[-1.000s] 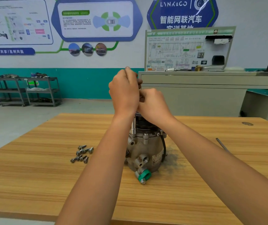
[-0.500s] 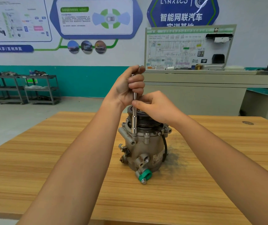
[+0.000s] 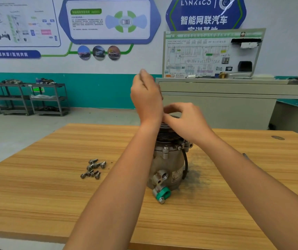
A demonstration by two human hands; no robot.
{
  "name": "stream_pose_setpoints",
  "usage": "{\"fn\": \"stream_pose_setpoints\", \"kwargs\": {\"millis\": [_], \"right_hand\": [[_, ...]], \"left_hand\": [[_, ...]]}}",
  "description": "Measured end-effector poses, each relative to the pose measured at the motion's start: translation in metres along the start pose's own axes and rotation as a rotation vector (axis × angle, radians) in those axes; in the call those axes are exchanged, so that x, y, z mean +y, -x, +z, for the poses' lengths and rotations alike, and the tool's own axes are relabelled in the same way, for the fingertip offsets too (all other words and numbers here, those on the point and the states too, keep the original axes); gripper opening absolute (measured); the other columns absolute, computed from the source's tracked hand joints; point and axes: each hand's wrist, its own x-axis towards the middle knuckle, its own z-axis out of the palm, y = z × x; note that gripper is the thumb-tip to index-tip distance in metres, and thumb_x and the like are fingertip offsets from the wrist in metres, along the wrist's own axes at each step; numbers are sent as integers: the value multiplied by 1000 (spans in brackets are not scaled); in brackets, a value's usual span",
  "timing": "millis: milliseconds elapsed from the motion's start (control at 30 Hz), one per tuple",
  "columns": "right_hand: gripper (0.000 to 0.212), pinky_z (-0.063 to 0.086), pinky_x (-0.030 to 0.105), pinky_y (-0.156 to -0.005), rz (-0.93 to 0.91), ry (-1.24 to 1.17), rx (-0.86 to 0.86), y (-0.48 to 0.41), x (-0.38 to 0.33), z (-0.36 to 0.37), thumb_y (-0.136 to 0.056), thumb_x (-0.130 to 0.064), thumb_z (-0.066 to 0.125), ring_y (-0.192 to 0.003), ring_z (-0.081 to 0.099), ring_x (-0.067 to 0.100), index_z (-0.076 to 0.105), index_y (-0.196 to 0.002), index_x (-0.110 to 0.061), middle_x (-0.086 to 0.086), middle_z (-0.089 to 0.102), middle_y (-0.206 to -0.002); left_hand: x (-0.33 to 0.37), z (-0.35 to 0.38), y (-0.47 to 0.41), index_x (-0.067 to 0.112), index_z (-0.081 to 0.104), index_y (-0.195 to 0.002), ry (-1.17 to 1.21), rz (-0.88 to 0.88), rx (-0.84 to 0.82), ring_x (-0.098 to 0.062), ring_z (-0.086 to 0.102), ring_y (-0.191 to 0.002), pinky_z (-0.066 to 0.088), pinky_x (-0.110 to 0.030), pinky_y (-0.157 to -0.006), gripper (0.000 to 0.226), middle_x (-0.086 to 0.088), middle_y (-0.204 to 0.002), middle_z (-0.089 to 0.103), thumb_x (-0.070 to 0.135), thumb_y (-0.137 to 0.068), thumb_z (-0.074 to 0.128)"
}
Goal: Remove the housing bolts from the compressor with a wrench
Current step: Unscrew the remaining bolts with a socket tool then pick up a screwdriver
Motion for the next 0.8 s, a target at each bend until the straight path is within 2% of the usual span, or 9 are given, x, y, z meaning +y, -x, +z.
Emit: {"fn": "stream_pose_setpoints", "kwargs": {"millis": [67, 167, 233, 367, 467, 533, 633, 700, 800], "right_hand": [[36, 36, 35, -102, 34, 22, 3, 2, 8, -7, -87, -36, 58, -116, 50, 15, 62, -117, -17, -4, 61, -119], [36, 35, 20, -87, 52, 14, -17, 6, 17, -14, -86, -34, 60, -112, 51, 10, 61, -117, -17, -4, 61, -119], [34, 33, 17, -83, 54, -18, -29, 7, 17, -15, -86, -31, 61, -110, 52, 8, 62, -116, -16, -4, 62, -117], [30, 41, 22, -78, 23, -121, -95, 6, 1, -1, -84, -34, 63, -100, 57, 10, 68, -106, -14, -5, 66, -105], [27, 44, 36, -75, 13, -72, -61, 4, -13, 21, -85, -38, 60, -78, 58, 19, 65, -80, -11, 1, 65, -76], [31, 39, 39, -83, 44, 42, 17, 1, -19, 34, -89, -38, 55, -75, 52, 23, 49, -63, -21, -4, 51, -62], [31, 17, 52, -107, 39, 160, 63, -4, -23, 42, -92, -33, 49, -94, 52, 26, 40, -65, -23, -4, 50, -72], [27, 4, 57, -108, 0, 196, 60, -6, -20, 41, -92, -32, 49, -110, 46, 20, 44, -67, -24, -3, 54, -90], [34, -6, 60, -105, -43, 186, 10, -10, -19, 36, -90, -31, 50, -123, 34, 14, 41, -57, -30, -7, 55, -109]], "left_hand": [[-5, -6, 11, 11, 49, -78, -222, 275, -137, -26, 49, -62, 42, -39, -61, 26, -2, -66, 48, 19, -99, 36], [-7, -29, 11, 0, 49, -116, -535, 490, -580, -14, 46, -87, 35, -15, -73, 26, 0, -99, 46, 17, -99, 38], [2, -44, -1, 2, 46, -124, -609, 518, -792, -8, 45, -90, 33, -11, -73, 29, 2, -104, 46, 15, -100, 38], [22, -40, -30, 3, 59, -109, -865, 632, -874, -21, 53, -84, 39, -28, -72, 24, -5, -94, 61, 21, -97, 48], [22, -23, -36, 1, 56, -96, -1115, 526, -790, -31, 53, -78, 37, -34, -61, 25, -14, -89, 59, 24, -97, 44], [18, -19, -39, 2, 51, -87, -1193, 371, -746, -30, 49, -77, 34, -33, -59, 22, -15, -86, 56, 19, -95, 40], [11, -18, -44, 8, 50, -86, -944, 76, -713, -25, 59, -79, 43, -32, -65, 16, -8, -86, 62, 17, -92, 38], [8, -22, -44, 14, 52, -93, -636, -147, -702, -16, 64, -83, 48, -32, -68, 13, -1, -98, 64, 15, -94, 39], [11, -41, -47, 18, 55, -84, -109, -415, -725, -12, 67, -92, 55, -34, -71, 16, 4, -97, 70, 11, -94, 45]]}}
